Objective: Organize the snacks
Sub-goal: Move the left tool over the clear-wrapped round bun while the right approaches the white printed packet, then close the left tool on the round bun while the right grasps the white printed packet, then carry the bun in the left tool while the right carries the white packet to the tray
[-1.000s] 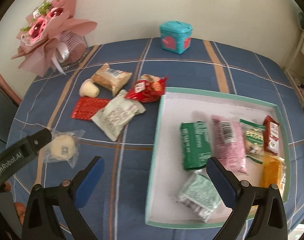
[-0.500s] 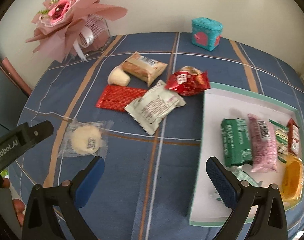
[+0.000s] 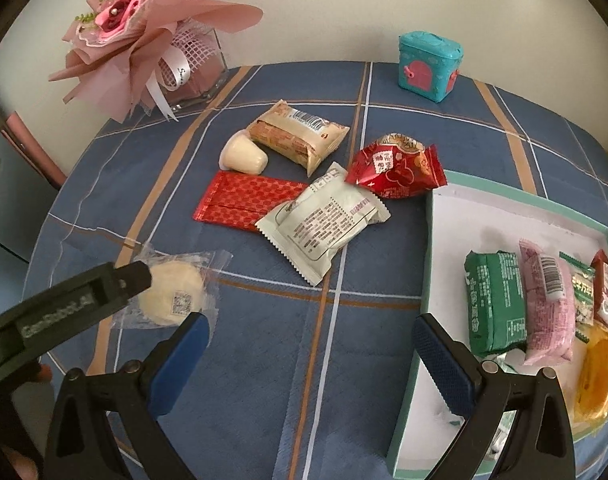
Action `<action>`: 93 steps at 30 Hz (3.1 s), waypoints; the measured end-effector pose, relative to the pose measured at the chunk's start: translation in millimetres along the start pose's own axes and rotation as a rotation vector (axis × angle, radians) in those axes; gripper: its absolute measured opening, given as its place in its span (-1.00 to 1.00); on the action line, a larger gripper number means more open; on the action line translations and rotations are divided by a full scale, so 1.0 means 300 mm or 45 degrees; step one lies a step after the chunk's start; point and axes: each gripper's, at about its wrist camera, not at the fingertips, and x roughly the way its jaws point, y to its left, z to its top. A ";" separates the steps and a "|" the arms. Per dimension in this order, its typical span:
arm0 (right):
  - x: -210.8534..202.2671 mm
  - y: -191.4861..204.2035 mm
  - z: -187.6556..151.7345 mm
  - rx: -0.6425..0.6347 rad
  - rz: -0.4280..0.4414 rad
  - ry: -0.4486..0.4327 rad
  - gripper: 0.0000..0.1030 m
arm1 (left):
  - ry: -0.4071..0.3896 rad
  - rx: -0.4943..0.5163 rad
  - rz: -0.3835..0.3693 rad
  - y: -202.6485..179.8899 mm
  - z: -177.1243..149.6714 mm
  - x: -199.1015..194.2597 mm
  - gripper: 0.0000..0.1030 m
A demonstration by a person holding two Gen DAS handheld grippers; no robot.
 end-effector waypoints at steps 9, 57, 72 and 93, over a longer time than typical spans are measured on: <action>0.014 -0.055 0.034 0.049 -0.011 -0.013 1.00 | 0.086 0.030 -0.051 -0.029 0.006 0.076 0.90; 0.234 -0.135 0.182 0.310 0.069 -0.002 0.34 | 0.141 0.022 -0.095 -0.096 0.047 0.191 0.52; 0.201 -0.123 0.187 0.290 0.071 0.011 0.06 | 0.110 0.037 -0.110 -0.121 0.036 0.135 0.28; -0.093 -0.212 0.098 0.317 0.120 -0.087 0.05 | -0.114 0.143 -0.170 -0.208 0.021 -0.157 0.28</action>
